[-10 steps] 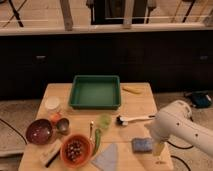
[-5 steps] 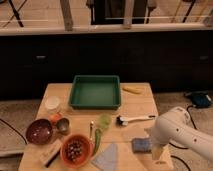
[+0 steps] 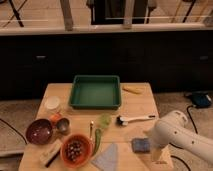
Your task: Wipe tray with sponge
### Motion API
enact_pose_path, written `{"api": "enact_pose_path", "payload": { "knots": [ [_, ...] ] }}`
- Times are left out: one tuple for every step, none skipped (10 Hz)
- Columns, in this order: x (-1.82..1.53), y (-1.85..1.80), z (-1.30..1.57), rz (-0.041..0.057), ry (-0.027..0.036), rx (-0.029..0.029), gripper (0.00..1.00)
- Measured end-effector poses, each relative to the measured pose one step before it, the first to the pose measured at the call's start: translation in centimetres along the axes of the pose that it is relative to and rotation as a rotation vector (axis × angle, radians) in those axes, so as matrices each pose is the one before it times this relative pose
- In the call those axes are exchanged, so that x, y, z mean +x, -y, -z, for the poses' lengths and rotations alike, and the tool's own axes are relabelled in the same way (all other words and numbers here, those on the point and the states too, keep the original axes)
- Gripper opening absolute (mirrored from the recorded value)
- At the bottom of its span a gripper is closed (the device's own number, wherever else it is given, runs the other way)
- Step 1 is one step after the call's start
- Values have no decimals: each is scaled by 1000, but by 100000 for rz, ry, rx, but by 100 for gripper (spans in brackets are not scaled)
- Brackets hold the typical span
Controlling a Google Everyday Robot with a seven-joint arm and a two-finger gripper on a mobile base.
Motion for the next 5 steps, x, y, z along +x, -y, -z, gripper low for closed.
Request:
{"api": "enact_pose_path", "payload": {
  "knots": [
    [-198, -5, -318, -392, 180, -67, 80],
    [-34, 85, -463, 13, -146, 6, 80],
    [103, -56, -314, -378, 171, -145, 80],
    [107, -44, -226, -385, 81, 17, 80],
    [12, -58, -343, -697, 387, -274, 80]
  ]
}}
